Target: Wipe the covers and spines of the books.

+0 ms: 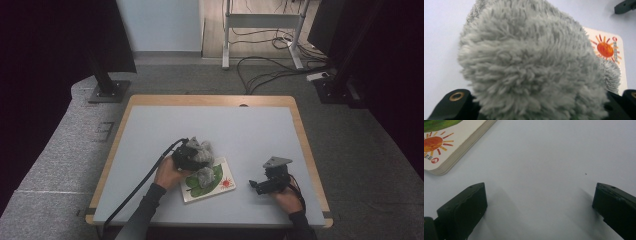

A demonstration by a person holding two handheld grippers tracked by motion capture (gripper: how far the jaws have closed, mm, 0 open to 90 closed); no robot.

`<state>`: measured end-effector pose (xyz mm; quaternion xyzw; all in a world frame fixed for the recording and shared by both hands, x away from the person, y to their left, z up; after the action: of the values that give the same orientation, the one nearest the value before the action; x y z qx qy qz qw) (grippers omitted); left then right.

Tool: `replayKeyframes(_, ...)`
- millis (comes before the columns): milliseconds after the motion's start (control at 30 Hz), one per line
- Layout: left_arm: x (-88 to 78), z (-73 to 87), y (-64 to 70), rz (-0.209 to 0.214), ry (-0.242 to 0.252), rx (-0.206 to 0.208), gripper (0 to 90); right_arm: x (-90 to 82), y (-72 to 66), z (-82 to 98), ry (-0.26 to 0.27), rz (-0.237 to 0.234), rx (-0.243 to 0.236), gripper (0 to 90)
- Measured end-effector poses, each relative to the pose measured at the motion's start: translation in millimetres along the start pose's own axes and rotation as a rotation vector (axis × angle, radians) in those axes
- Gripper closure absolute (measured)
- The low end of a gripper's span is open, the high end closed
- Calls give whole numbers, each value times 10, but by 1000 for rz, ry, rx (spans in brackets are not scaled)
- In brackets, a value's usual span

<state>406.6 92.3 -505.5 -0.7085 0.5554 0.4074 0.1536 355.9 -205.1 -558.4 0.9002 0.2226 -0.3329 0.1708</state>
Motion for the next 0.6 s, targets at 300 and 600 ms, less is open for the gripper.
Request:
replayKeyframes(300,149,-157,-18,22,8,3,634,0,0,0,-1,0,2,0)
replayKeyframes(600,306,-331,-12,35,4,16,634,0,1,0,0,-1,-1,0)
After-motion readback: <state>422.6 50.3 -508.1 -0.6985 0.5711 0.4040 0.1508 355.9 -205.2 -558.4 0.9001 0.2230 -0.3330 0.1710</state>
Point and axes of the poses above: each handheld gripper's, and its own axes: x roughly forward along the jaws, z roughly out of its underside, y roughly to its right, the point moved 3 cm from there along x, roughly forward along the jaws, and after that the axes turned 14 degrees about z, right-handed, at the moved point
